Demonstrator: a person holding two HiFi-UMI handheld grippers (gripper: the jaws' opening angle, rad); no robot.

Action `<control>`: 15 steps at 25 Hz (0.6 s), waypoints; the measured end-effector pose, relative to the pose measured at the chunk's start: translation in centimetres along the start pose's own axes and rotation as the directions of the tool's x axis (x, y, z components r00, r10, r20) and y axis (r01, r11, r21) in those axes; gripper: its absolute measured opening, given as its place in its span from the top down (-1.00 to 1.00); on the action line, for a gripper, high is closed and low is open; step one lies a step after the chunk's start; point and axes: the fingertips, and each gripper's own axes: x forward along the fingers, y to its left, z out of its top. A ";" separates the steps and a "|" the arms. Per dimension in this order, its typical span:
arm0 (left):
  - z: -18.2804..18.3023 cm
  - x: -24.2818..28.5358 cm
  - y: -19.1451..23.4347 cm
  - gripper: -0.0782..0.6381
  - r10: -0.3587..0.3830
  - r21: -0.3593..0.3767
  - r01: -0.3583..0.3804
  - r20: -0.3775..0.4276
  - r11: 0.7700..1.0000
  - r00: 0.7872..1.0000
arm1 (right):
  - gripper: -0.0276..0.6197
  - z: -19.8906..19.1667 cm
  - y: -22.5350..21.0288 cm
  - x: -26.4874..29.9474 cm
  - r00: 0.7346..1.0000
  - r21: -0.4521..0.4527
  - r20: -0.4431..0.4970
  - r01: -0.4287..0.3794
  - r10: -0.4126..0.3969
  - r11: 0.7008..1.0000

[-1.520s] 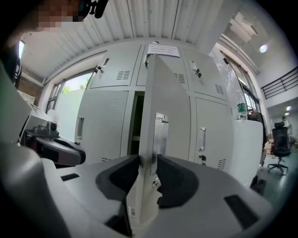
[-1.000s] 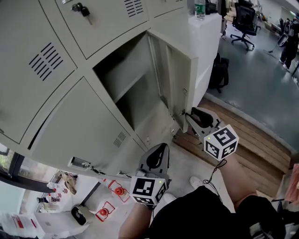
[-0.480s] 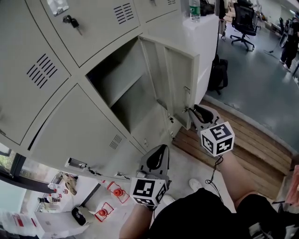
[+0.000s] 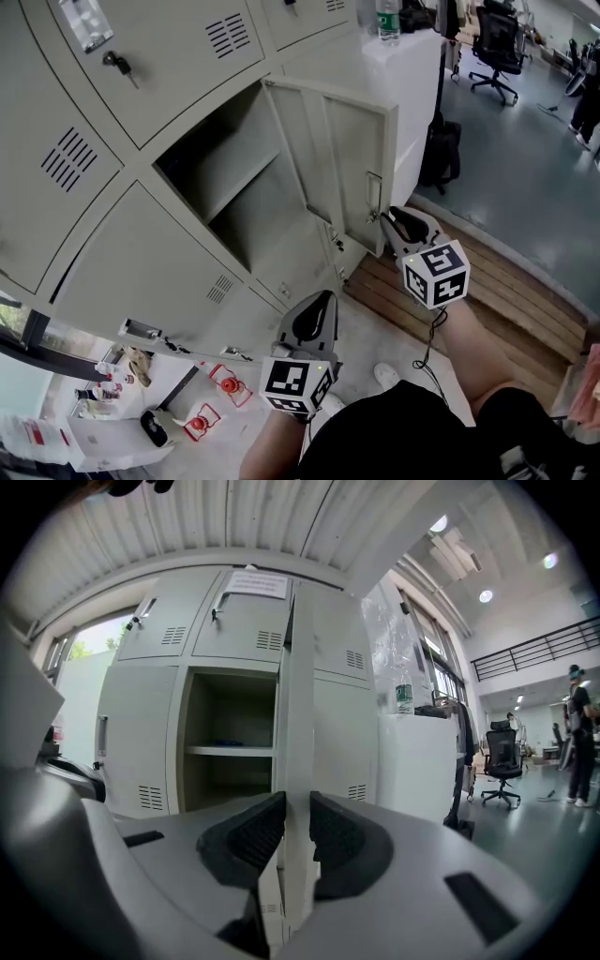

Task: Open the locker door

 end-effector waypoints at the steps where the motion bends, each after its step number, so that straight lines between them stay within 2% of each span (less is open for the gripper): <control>1: 0.1 0.3 -0.2 0.72 0.007 0.002 -0.007 0.003 1.000 1.000 | 0.50 0.0 -0.5 0.1 1.000 0.002 0.000 -0.004 0.004 1.000; 7: 0.4 2.1 -0.7 0.72 0.055 0.011 -0.055 0.004 0.998 0.998 | 0.56 0.0 -3.4 0.8 1.000 0.012 0.013 -0.016 0.016 1.000; 15: 0.5 4.6 -1.2 0.72 0.139 -0.007 -0.139 0.022 0.990 0.990 | 0.59 0.0 -5.9 1.9 0.997 -0.005 0.023 -0.076 0.076 0.997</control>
